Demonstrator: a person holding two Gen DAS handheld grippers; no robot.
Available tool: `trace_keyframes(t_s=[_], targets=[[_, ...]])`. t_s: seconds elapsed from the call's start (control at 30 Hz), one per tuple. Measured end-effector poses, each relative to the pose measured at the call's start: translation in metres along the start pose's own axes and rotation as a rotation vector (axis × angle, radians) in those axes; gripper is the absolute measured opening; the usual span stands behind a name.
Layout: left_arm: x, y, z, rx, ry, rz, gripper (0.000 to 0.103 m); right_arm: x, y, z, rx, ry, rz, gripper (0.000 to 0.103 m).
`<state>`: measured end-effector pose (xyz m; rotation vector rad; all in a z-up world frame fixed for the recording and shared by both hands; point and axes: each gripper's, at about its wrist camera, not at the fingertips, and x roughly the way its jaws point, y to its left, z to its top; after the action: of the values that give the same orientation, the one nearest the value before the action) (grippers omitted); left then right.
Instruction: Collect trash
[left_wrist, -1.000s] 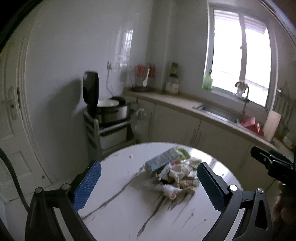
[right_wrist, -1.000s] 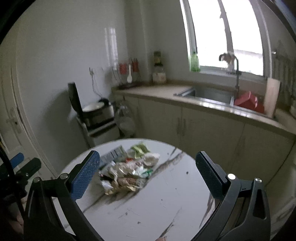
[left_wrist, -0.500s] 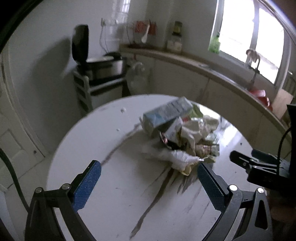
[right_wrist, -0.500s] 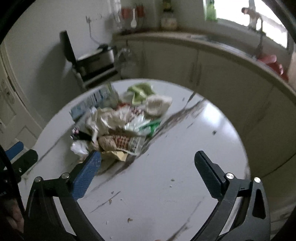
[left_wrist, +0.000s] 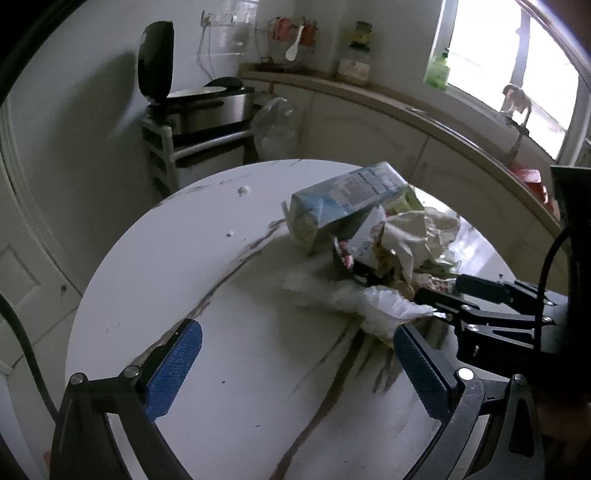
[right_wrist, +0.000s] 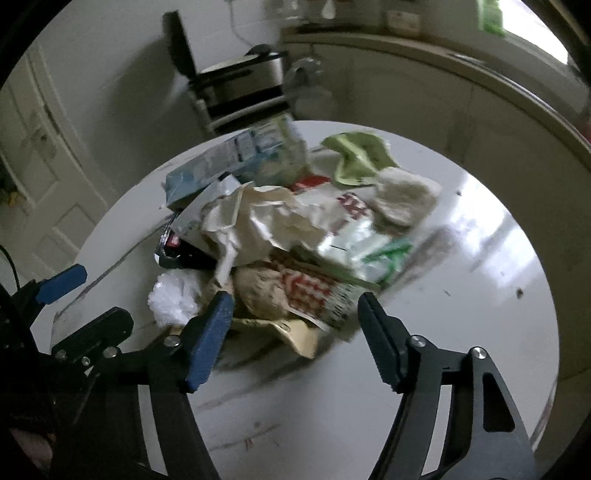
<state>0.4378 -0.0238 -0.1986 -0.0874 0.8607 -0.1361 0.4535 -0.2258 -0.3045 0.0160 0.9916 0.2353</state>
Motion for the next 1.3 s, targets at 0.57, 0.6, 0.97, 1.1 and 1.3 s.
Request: trace_keyframes(t_s=[0.57, 0.6, 0.97, 1.1, 1.3], targets=[[0.01, 0.004, -0.02, -0.014, 0.007, -0.021, 0.102, 0.016, 0.023, 0.0, -0.116, 0.043, 0.021, 0.025], [0.01, 0.003, -0.021, -0.014, 0.008, -0.021, 0.102, 0.017, 0.022, 0.001, -0.112, 0.04, 0.026, 0.023], [0.019, -0.024, -0.023, 0.034, 0.027, -0.058, 0.102, -0.008, -0.008, -0.018, -0.016, -0.003, 0.087, 0.023], [0.03, -0.034, -0.017, 0.039, 0.037, -0.057, 0.102, -0.016, -0.021, -0.018, 0.008, -0.014, 0.096, 0.023], [0.056, -0.031, -0.006, -0.001, 0.065, -0.096, 0.078, -0.016, -0.026, -0.016, 0.021, -0.017, 0.111, 0.023]])
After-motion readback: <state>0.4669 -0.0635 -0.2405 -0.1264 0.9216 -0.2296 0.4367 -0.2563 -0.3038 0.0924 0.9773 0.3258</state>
